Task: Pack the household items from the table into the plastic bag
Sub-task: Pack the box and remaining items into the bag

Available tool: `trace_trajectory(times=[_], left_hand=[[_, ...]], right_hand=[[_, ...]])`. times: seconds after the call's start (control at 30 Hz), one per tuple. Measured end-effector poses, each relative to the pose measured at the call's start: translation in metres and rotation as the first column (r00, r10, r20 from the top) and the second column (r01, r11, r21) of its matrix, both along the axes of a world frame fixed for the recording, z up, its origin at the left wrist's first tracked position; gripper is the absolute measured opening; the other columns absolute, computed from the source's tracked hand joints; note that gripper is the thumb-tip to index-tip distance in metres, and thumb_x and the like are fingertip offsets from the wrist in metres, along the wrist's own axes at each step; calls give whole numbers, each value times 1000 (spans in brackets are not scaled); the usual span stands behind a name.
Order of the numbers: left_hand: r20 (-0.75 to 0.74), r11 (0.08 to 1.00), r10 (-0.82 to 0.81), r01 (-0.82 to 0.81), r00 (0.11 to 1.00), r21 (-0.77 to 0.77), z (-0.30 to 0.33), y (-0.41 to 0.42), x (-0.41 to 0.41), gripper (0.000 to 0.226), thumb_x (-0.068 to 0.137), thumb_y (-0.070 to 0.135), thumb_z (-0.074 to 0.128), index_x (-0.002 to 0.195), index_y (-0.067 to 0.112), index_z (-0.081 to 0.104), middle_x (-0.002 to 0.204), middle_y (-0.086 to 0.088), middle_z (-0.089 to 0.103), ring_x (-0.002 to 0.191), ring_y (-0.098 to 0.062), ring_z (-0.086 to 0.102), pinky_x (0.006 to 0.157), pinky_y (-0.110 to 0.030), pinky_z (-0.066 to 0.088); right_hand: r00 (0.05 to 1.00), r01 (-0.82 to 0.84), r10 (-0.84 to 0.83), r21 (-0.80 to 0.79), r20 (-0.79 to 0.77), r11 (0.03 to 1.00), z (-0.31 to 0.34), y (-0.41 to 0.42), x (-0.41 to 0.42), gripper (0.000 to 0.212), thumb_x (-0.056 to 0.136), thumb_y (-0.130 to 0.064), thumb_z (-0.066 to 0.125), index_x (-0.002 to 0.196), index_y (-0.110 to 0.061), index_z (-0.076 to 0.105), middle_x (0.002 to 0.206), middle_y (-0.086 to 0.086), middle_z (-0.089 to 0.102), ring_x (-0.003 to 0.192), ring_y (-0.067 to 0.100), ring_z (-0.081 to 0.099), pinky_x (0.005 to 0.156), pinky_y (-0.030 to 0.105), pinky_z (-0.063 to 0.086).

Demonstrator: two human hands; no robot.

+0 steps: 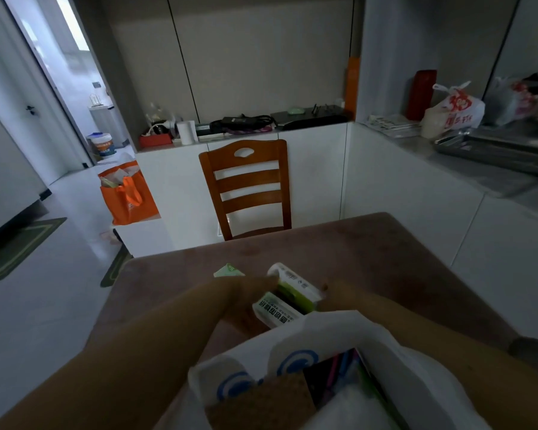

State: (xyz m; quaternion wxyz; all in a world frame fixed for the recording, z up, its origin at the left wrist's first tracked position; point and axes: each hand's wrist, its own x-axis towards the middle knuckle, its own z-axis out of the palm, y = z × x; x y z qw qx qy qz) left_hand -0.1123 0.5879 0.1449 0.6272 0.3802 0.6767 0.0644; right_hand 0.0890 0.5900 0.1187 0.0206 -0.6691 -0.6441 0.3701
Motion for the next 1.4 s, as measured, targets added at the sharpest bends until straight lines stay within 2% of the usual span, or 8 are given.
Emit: trace_trajectory(times=[0.23,0.4,0.53,0.8,0.97,1.13,1.23,1.4], left_hand=[[-192,952,-38,94,981,292,-37,10,19,37,98,37,41,126,15,50,110,-13,68,103,-27,66,93,-44,52],[-244,938,120,-29,962,346,-40,11,25,27,95,27,50,117,13,51,80,-6,63,73,-19,66,56,-34,59],[-241,826,221,-49,945,562,-11,14,13,23,95,25,48,111,9,50,91,-12,63,85,-26,67,77,-44,60],[235,582,358,-413,904,701,121,-6,-10,83,87,27,62,148,19,6,100,-15,63,87,-32,68,77,-50,58],[337,605,285,-441,897,663,194,-41,-2,27,91,32,56,102,6,57,81,-11,69,69,-24,69,57,-35,59],[353,658,195,-389,915,644,215,-96,22,31,92,33,53,103,7,65,90,-13,70,77,-28,70,70,-39,59],[403,665,214,-435,890,607,213,-141,33,34,94,28,50,72,10,69,61,-9,71,47,-20,69,42,-27,54],[401,621,232,-452,886,640,191,-205,46,21,93,23,47,78,13,59,72,-4,62,50,-11,65,44,-22,53]], right_hand=[[996,-11,10,-10,-94,1000,-11,-1,-5,54,85,-30,65,131,-9,45,132,9,55,115,21,55,75,22,42],[988,29,-28,6,-150,1000,-10,-2,-2,52,85,-29,65,130,-7,49,129,12,58,112,23,58,76,26,42],[961,123,-93,101,-260,987,6,3,3,58,84,-31,66,134,-8,47,131,13,58,107,22,59,72,23,44],[941,199,-87,329,-326,923,138,13,11,56,79,-49,66,113,-4,62,76,2,62,63,15,60,48,20,43],[770,250,-109,140,-629,958,240,-20,6,50,83,-45,66,107,-2,64,86,15,69,68,27,65,54,29,54],[609,169,-136,-39,-781,985,282,-70,-10,34,94,-37,50,101,-5,63,85,13,67,68,24,64,58,29,54],[524,267,-237,-107,-818,958,281,-108,-12,20,93,-22,44,85,-6,53,74,9,52,59,21,51,52,24,49],[296,143,-409,-383,-863,912,251,-173,-10,48,89,-36,54,126,-5,54,111,17,63,89,32,61,85,45,52]])
